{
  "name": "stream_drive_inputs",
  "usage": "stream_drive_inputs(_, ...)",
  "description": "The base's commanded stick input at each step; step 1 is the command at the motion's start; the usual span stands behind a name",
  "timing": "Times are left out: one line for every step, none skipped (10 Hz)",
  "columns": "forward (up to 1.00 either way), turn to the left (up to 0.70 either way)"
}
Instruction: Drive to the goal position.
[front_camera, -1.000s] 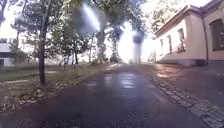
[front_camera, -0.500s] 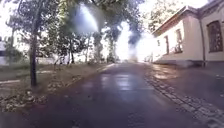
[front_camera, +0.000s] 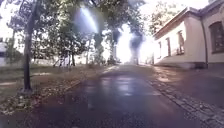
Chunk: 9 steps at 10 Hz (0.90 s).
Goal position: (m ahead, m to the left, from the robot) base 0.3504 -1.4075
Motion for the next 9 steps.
stream_drive_inputs(0.50, 0.00)
stream_drive_inputs(0.50, 0.00)
stream_drive_inputs(0.50, 0.00)
stream_drive_inputs(0.50, 0.00)
stream_drive_inputs(0.50, 0.00)
stream_drive_inputs(0.50, 0.00)
stream_drive_inputs(0.50, 0.00)
stream_drive_inputs(0.50, 0.00)
stream_drive_inputs(0.50, 0.00)
